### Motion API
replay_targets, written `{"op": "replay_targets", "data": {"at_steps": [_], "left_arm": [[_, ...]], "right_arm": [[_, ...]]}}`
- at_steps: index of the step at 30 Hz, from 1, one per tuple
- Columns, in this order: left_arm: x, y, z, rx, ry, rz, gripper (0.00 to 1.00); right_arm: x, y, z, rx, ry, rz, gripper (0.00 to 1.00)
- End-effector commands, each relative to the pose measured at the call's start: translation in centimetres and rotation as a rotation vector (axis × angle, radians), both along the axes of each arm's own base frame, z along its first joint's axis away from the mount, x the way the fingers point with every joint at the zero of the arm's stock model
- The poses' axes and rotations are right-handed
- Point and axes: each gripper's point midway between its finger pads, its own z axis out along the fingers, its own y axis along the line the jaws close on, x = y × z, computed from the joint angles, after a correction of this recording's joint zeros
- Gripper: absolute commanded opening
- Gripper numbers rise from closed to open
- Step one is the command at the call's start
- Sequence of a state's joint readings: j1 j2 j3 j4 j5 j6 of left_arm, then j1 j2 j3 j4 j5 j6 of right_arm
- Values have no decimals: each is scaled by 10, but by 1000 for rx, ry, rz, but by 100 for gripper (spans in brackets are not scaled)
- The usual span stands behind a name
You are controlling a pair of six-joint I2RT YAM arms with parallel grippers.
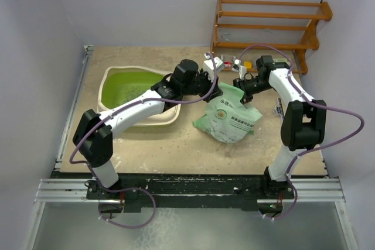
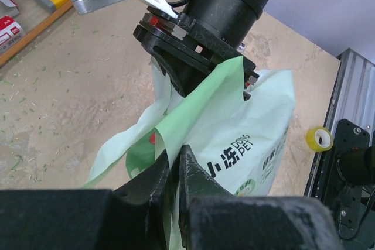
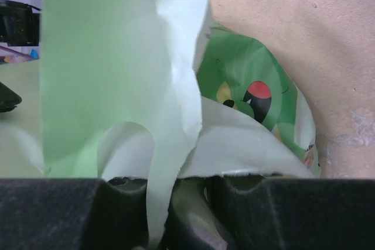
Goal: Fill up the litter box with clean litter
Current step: 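Scoop the cat litter from the cat litter bag.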
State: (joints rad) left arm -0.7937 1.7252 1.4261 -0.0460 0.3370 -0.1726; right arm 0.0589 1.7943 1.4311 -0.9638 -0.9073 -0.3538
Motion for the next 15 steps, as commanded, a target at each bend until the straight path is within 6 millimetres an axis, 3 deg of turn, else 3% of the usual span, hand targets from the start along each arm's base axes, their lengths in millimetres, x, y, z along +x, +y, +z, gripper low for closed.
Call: {"op": "replay_targets", "data": {"at_steps": [1, 15], "left_arm": [[9, 13, 44, -51, -102, 62, 3], [3, 23, 54, -48, -114, 79, 3]], "right_arm": [[-40, 12, 42, 78, 164, -2, 0], [-42, 7, 70, 107, 132, -20, 0]]}}
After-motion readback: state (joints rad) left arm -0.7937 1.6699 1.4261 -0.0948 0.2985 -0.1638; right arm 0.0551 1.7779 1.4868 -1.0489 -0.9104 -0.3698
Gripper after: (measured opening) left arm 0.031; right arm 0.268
